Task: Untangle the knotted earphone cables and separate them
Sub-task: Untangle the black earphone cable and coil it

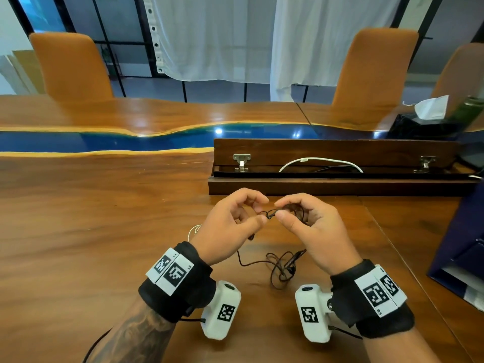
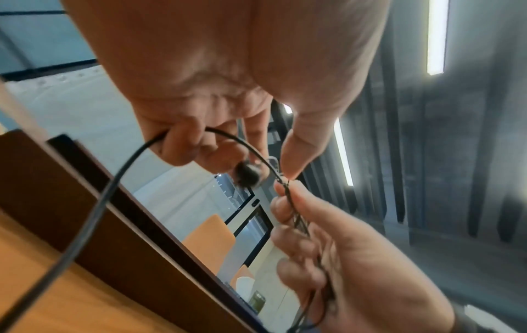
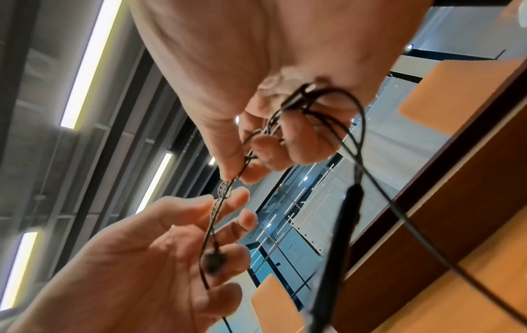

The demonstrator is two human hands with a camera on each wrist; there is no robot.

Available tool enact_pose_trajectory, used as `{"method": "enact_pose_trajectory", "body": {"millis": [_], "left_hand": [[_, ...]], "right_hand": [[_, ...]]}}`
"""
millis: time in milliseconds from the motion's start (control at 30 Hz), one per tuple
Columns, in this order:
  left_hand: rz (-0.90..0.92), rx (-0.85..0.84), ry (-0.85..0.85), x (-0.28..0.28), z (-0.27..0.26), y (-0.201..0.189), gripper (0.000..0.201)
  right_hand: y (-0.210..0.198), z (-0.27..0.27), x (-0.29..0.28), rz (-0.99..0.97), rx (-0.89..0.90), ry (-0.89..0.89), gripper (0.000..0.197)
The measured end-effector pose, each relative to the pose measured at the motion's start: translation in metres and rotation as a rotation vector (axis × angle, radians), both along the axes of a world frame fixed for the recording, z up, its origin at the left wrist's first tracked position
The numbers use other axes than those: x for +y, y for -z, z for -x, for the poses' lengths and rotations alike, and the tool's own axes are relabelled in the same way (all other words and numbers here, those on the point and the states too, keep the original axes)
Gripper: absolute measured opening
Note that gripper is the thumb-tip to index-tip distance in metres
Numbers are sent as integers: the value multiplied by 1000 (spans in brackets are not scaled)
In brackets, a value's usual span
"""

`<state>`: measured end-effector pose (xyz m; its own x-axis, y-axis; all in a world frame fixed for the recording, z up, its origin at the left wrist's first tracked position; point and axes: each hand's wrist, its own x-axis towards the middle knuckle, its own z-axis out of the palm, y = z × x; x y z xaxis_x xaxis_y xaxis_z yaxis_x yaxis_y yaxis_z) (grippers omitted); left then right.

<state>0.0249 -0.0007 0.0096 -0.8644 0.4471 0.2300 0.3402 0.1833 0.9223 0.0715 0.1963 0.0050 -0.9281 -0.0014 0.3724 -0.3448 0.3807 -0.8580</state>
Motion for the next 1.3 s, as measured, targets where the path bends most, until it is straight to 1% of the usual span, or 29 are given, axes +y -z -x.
{"method": "enact_pose_trajectory", "body": {"millis": [67,133,200,300,400,500,600,633,733,800,900,967,1067,1167,1300], "left_hand": [[61,53,22,-1,0,1,20],[40,17,20,-2,1,1,16],[18,-11,12,-2,1,0,15],[11,22,-8,-1,1,1,13],[-34,-9,-28,0,1,1,8],[-44,-42,-55,1,1,4,8],[-44,-56,-81,2,1,7,10],[-41,-64,-85,2,2,7,11],[-13,-80,-75,3,2,8,13],[11,-79,-68,3,2,8,17],[26,-76,-51,1,1,9,21],[18,-95,-39,-1,1,9,22],[-13,-125,-9,-2,1,8,24],[-16,-133,18,-1,-1,5,25],[-3,-126,26,-1,0,5,24]], "right_hand": [[-1,1,0,41,-1,12,23],[-1,2,-1,89,-10,31,25],[-1,2,-2,89,-19,53,23],[-3,0,-2,-19,-1,37,20],[-4,-1,-2,-113,10,10,24],[-6,-2,-2,-191,30,-13,21],[-5,-3,-3,-321,78,1,32],[-5,-3,-5,-352,111,13,32],[-3,-1,-8,-415,226,29,17],[0,1,-7,-401,235,71,12],[-1,1,-2,-348,169,115,9],[-3,-1,0,-331,147,64,12],[-3,-3,-2,-395,139,-18,16],[-3,-2,-5,-436,145,3,14],[-4,-2,-7,-378,113,13,6]]}}
